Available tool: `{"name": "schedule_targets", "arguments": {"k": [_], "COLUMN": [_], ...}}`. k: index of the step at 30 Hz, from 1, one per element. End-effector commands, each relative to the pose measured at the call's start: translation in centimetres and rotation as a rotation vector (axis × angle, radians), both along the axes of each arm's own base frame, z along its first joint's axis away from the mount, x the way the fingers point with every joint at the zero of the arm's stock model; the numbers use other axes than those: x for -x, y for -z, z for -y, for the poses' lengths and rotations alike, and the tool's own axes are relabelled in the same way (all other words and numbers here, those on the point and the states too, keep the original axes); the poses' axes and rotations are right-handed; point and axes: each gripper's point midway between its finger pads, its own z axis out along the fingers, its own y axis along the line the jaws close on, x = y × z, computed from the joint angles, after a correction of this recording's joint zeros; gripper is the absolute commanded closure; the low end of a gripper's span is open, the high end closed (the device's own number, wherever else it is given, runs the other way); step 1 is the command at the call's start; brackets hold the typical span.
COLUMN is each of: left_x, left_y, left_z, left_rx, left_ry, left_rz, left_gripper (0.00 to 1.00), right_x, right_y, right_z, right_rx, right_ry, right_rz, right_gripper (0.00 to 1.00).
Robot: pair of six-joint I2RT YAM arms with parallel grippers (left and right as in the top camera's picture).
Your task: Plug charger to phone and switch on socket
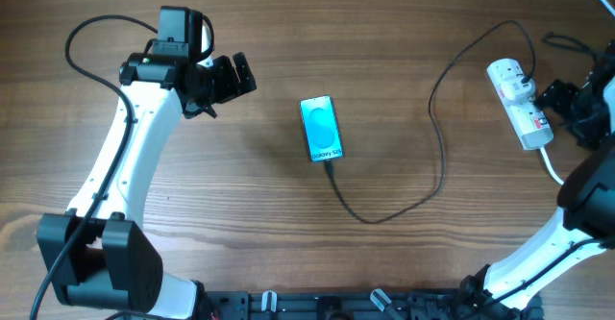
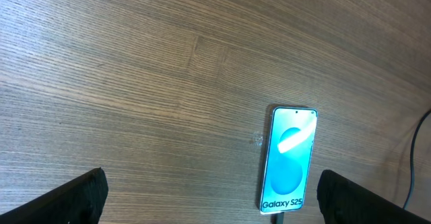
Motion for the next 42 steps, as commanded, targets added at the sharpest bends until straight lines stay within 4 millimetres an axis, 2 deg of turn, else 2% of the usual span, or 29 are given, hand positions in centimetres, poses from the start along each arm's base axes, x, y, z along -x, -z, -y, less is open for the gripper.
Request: {"name": "schedule_targets", "arguments": {"k": [1, 4, 16, 21, 25, 30, 34, 37, 40, 42], "left_x": [0.0, 0.0, 0.0, 0.0, 0.0, 0.0, 0.0, 0.0, 0.0, 0.0], "left_y": [0.0, 0.0, 0.0, 0.0, 0.0, 0.0, 0.0, 0.0, 0.0, 0.0], "left_z": [-0.4, -0.4, -0.4, -0.4, -0.4, -0.4, -0.4, -0.4, -0.4, -0.4], "left_rx": [-0.013, -0.012, -0.012, -0.012, -0.013, -0.013, -0.013, -0.013, -0.012, -0.012], "left_ry": [-0.007, -0.008, -0.007, -0.007, -0.007, -0.008, -0.007, -0.007, -0.007, -0.008], "left_rz": [0.003, 0.003, 0.003, 0.003, 0.003, 0.003, 0.003, 0.003, 0.003, 0.003], "left_gripper": [0.00, 0.00, 0.00, 0.00, 0.00, 0.00, 0.00, 0.00, 0.00, 0.00], "right_x": [0.9, 0.9, -0.5, -0.4, 0.5, 0.2, -0.9, -1.9, -4.3, -4.4], "right_y": [2.1, 2.8, 2.6, 2.6, 2.7, 2.5, 2.2, 2.2, 1.6, 1.6], "right_z": [-0.2, -0.3, 0.5, 0.5, 0.0, 1.1, 2.0, 1.2, -0.4, -0.4], "right_rx": [0.010, 0.015, 0.047, 0.045, 0.023, 0.035, 0.029, -0.027, -0.110, -0.115], "right_ry": [-0.002, -0.001, -0.002, -0.002, 0.007, 0.101, 0.132, 0.108, -0.023, -0.023], "right_rz": [-0.029, -0.019, 0.039, 0.036, 0.001, 0.041, 0.116, 0.165, 0.272, 0.277], "right_gripper": [0.00, 0.00, 0.00, 0.00, 0.00, 0.00, 0.01, 0.00, 0.00, 0.00]}}
